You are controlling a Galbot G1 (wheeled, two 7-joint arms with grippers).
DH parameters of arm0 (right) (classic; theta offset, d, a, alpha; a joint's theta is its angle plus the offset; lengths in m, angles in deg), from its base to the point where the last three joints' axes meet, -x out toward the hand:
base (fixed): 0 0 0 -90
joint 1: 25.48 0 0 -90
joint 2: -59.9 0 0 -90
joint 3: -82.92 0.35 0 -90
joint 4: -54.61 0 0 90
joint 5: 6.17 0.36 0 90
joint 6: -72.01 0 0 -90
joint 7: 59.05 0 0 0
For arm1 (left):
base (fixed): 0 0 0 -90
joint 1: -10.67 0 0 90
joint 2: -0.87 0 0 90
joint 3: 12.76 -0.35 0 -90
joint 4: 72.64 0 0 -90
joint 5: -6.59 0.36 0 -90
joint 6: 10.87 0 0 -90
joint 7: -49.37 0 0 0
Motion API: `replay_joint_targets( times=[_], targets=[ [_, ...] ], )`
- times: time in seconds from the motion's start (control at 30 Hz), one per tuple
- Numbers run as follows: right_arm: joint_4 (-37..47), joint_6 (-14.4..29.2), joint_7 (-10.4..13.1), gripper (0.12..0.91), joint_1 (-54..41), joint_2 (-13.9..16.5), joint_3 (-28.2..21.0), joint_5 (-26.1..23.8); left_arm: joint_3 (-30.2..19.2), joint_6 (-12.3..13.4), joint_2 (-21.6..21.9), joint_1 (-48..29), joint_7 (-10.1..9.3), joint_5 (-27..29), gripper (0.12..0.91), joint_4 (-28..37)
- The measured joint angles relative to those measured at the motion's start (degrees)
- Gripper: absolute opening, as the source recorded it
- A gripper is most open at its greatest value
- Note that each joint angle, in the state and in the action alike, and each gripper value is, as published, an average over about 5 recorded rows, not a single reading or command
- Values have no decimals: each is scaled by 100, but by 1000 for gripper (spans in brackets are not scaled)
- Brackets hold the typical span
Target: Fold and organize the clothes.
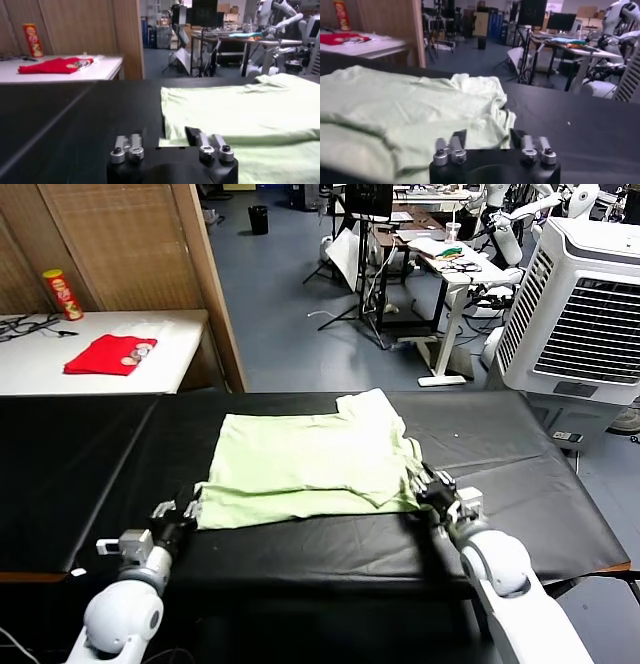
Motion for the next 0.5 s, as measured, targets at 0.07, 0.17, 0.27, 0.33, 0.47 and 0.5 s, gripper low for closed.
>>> replay_joint_targets(
  times=[0.07,0.17,0.27,0.33,0.47,0.5],
  targets=[
    [-10,4,-7,768,73,-22,1,-33,9,-43,-12,51,2,-78,793,-11],
    [-7,4,1,708,136,-47,-1,-63,35,-102,-18,93,20,-256,797,19],
    [24,0,27,621,166,-64,0,-68,54,-134,-29,95,38,-422,773,80],
    [53,-10,37,524,181,-79,-7,-71,56,-137,-45,83,45,-459,717,133],
    [70,-29,37,325,231,-118,-36,-83,46,-135,-79,71,65,-440,499,253],
    [57,-30,39,292,247,-126,-36,-85,44,-133,-85,72,67,-426,449,279]
  ],
)
